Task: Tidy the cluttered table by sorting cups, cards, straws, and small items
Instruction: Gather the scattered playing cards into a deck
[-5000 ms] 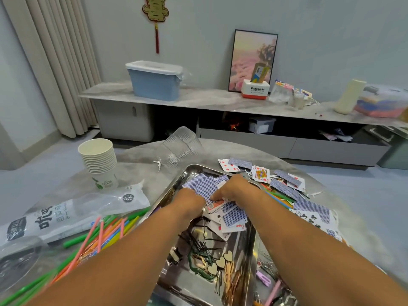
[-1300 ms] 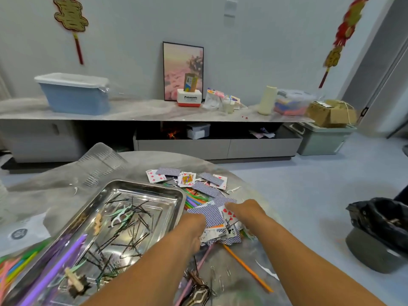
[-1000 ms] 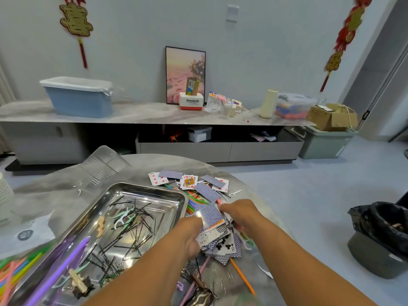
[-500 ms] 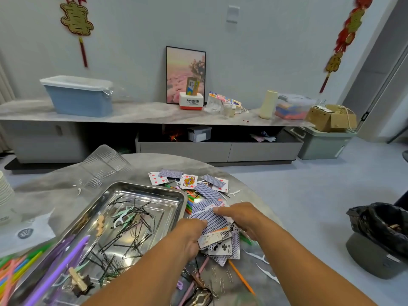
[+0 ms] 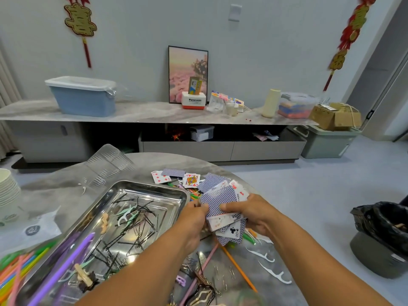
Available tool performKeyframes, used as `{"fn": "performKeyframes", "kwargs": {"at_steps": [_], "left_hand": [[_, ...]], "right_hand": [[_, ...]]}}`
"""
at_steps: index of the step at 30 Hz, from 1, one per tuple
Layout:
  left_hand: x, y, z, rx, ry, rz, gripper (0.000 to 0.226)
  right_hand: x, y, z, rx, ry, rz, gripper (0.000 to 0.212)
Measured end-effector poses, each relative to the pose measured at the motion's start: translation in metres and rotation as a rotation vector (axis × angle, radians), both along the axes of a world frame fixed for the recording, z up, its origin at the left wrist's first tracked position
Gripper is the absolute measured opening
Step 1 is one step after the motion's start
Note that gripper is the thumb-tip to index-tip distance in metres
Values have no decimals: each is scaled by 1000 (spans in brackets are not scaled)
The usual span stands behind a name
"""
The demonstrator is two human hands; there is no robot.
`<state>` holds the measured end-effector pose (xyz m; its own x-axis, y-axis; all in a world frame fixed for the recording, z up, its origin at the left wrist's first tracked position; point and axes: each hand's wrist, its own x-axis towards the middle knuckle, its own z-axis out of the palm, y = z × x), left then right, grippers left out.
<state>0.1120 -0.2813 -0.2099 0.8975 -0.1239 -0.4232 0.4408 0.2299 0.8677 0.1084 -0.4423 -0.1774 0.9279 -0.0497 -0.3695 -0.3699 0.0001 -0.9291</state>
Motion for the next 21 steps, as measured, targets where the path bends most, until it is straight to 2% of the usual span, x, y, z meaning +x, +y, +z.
{"fn": "performKeyframes", "kwargs": {"at_steps": [4, 7, 9, 11, 14, 17, 19, 21], "left_hand": [[8, 12, -17, 287, -55, -26, 42], [9, 11, -17, 373, -49, -96, 44], [9, 6, -12, 402, -29, -136, 53], [9, 3, -9, 377, -45, -163, 57], [2, 5, -6, 297, -97, -176, 40], [-1, 7, -11, 220, -125, -176, 41], [4, 9, -15, 125, -163, -123, 33], [10, 9, -11, 6, -162, -16, 43]], "right_hand": [[8, -13, 9, -101, -107, -118, 29], [12, -14, 9, -148, -203, -98, 26], [11, -9, 2, -157, -236, -51, 26], [9, -6, -14, -170, -238, -13, 27], [4, 0, -38, -186, -211, 74, 35], [3, 5, -44, -191, -233, 83, 34], [5, 7, -35, -162, -270, 30, 29], [11, 11, -22, -72, -303, -2, 28]]}}
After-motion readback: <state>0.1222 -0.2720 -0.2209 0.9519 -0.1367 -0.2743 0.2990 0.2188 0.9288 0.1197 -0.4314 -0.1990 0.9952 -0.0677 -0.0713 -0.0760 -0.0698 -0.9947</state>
